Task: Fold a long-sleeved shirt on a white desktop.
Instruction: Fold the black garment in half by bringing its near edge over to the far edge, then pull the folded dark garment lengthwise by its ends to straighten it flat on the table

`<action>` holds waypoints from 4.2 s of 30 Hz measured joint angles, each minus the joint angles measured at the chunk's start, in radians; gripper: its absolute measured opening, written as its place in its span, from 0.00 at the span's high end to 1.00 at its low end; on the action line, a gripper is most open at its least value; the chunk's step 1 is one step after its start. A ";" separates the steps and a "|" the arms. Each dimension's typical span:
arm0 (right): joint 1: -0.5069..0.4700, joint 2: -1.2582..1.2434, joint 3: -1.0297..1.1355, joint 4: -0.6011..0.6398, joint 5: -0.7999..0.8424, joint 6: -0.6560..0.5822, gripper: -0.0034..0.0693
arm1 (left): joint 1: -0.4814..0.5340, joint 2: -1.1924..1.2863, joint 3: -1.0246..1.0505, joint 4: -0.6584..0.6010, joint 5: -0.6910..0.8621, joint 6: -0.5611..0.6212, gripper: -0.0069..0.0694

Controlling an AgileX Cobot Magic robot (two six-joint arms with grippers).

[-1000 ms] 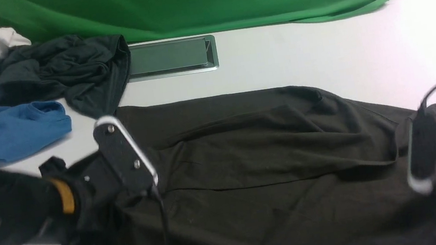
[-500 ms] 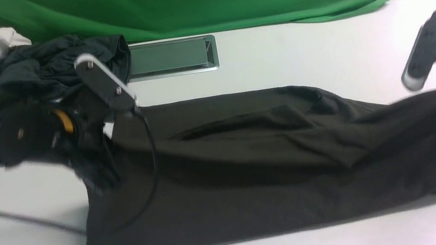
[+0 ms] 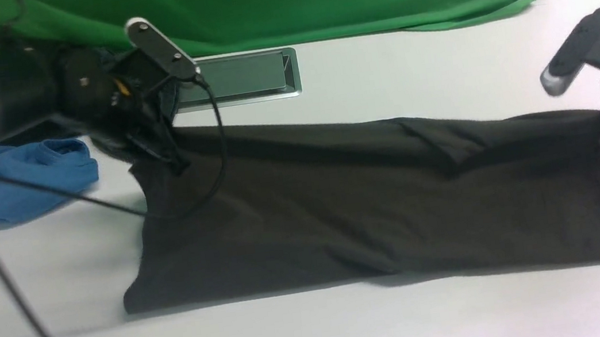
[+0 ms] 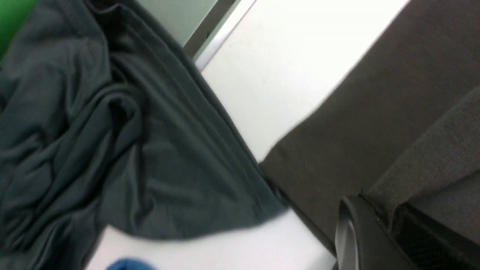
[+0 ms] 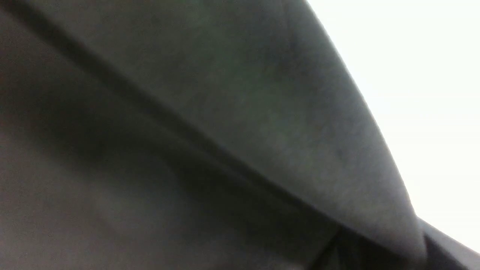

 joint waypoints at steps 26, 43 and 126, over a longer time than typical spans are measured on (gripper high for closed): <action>0.183 -0.039 -0.079 0.403 0.066 0.124 0.89 | 0.002 0.095 -0.039 0.138 -0.265 0.007 0.84; 0.247 0.158 -0.081 0.508 -0.146 0.102 0.91 | 0.010 0.096 -0.040 0.134 -0.229 0.003 0.46; -0.252 -0.038 0.092 0.304 0.039 0.291 0.82 | -0.239 -0.989 0.700 -0.435 0.049 -0.033 0.88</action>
